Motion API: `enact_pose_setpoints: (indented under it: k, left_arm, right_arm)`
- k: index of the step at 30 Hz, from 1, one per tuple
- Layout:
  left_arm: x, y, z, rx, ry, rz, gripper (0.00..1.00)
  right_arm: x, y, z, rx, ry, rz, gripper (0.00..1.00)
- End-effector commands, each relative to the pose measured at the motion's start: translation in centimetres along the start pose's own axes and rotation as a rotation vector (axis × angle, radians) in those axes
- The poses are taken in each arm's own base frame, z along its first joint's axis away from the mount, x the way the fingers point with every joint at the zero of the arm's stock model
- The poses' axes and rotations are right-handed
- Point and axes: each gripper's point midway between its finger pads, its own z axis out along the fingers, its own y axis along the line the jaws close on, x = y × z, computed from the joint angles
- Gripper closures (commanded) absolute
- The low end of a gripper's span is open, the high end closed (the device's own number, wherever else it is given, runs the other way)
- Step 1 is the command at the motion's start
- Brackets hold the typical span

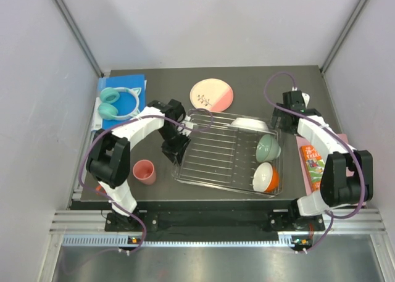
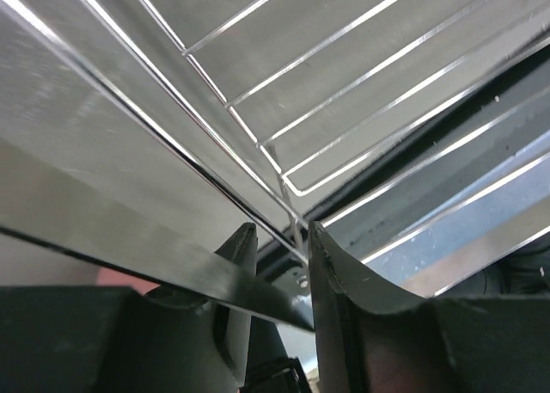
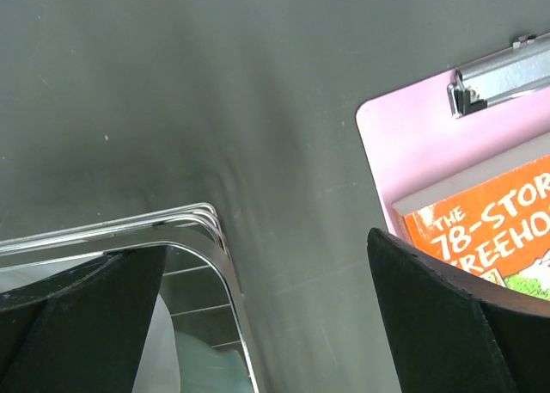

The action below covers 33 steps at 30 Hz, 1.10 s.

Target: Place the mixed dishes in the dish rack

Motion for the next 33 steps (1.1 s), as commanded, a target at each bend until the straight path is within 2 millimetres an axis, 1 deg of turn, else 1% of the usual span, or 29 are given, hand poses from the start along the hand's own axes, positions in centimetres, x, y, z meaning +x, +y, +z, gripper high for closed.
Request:
enact_pose_setpoints:
  k: [1, 4, 6, 7, 8, 9, 10, 11, 12, 13, 14, 15, 16, 18, 20, 22, 23, 24, 25, 26, 27, 28, 29, 30, 31, 32, 33]
  left_arm:
    - [0.3, -4.4, -1.3, 0.099, -0.032, 0.113, 0.65]
    - [0.6, -4.4, -1.4, 0.098, -0.02, 0.116, 0.65]
    - [0.3, -4.1, -1.8, 0.073, -0.029, 0.123, 0.65]
    - [0.1, -3.3, -2.2, 0.036, -0.036, 0.12, 0.65]
    - [-0.3, -2.9, -2.6, 0.023, -0.049, 0.118, 0.65]
    - [-1.2, -2.7, -3.6, 0.011, -0.084, 0.121, 0.65]
    - [-1.8, -1.7, -4.4, -0.003, -0.108, 0.095, 0.66]
    - [-2.4, -1.3, -5.2, -0.014, -0.126, 0.094, 0.66]
    - [-3.6, -1.0, -6.8, -0.034, -0.17, 0.096, 0.66]
    - [-4.1, 0.1, -7.7, -0.064, -0.182, 0.071, 0.68]
    - [-4.7, 0.5, -8.6, -0.08, -0.201, 0.071, 0.69]
    - [-5.7, 0.5, -10.1, -0.093, -0.233, 0.075, 0.69]
    - [-6.1, 0.6, -11.0, -0.097, -0.255, 0.08, 0.69]
    - [-6.7, 0.1, -12.3, -0.095, -0.284, 0.094, 0.66]
    - [-6.8, -0.6, -12.7, -0.068, -0.298, 0.1, 0.65]
    - [-6.9, -0.5, -12.7, -0.078, -0.309, 0.078, 0.65]
    - [-7.2, 0.8, -12.8, -0.142, -0.321, 0.053, 0.65]
    - [-7.7, 1.4, -13.5, -0.188, -0.363, 0.042, 0.64]
    - [-9.2, 2.5, -14.3, -0.24, -0.438, 0.034, 0.64]
    - [-9.7, 3.7, -15.0, -0.3, -0.467, 0.017, 0.63]
    - [-10.5, 4.4, -15.8, -0.328, -0.513, 0.004, 0.61]
    - [-11.2, 4.8, -16.2, -0.335, -0.545, -0.009, 0.49]
    - [-12.8, 4.9, -17.7, -0.353, -0.614, -0.004, 0.4]
    - [-13.8, 5.6, -17.5, -0.36, -0.616, -0.015, 0.3]
    - [-14.7, 6.1, -17.7, -0.369, -0.624, -0.023, 0.12]
    - [-16.1, 5.9, -19.7, -0.388, -0.67, -0.022, 0.03]
    - [-17.6, 7.4, -18.0, -0.392, -0.625, -0.047, 0.01]
  right_arm:
    - [-3.9, 2.8, 0.0, -0.068, -0.106, 0.024, 0.0]
    - [-4.0, 3.5, -0.1, -0.079, -0.105, 0.009, 0.0]
    - [-4.1, 3.7, -0.5, -0.087, -0.111, 0.0, 0.01]
    - [-4.2, 3.6, -0.7, -0.086, -0.114, 0.003, 0.01]
    - [-4.5, 3.6, -1.1, -0.09, -0.123, 0.007, 0.0]
    - [-4.4, 3.4, -1.3, -0.082, -0.119, 0.0, 0.01]
    - [-4.7, 3.4, -1.7, -0.083, -0.127, -0.002, 0.0]
    - [-4.9, 3.1, -2.2, -0.08, -0.132, -0.001, 0.0]
    - [-4.9, 2.8, -2.4, -0.066, -0.129, -0.012, 0.0]
    - [-4.9, 2.6, -2.7, -0.063, -0.131, -0.013, 0.0]
    - [-5.1, 2.4, -3.3, -0.063, -0.144, -0.013, 0.0]
    - [-5.1, 2.1, -3.6, -0.053, -0.147, -0.014, 0.0]
    - [-5.0, 2.0, -3.8, -0.056, -0.147, -0.015, 0.0]
    - [-5.2, 1.9, -4.6, -0.066, -0.164, -0.011, 0.0]
    - [-5.1, 1.6, -5.1, -0.068, -0.167, -0.007, 0.0]
    - [-5.6, 1.4, -6.0, -0.069, -0.184, -0.002, 0.0]
    - [-5.6, 1.2, -6.4, -0.067, -0.18, -0.007, 0.0]
    - [-6.5, 1.2, -7.5, -0.079, -0.209, 0.003, 0.0]
    - [-7.4, 1.1, -8.9, -0.095, -0.246, 0.012, 0.0]
    - [-8.0, 1.1, -9.9, -0.109, -0.271, 0.016, 0.0]
    - [-9.5, 1.2, -11.4, -0.128, -0.316, 0.021, 0.0]
    - [-10.4, 1.2, -12.7, -0.148, -0.352, 0.032, 0.0]
    - [-11.2, 1.5, -13.6, -0.171, -0.382, 0.042, 0.0]
    - [-12.3, 2.4, -14.8, -0.229, -0.413, 0.048, 0.0]
    - [-12.8, 3.2, -15.3, -0.275, -0.429, 0.055, 0.0]
    - [-14.2, 4.5, -15.9, -0.337, -0.473, 0.068, 0.0]
    - [-14.8, 6.0, -16.5, -0.414, -0.477, 0.077, 0.0]
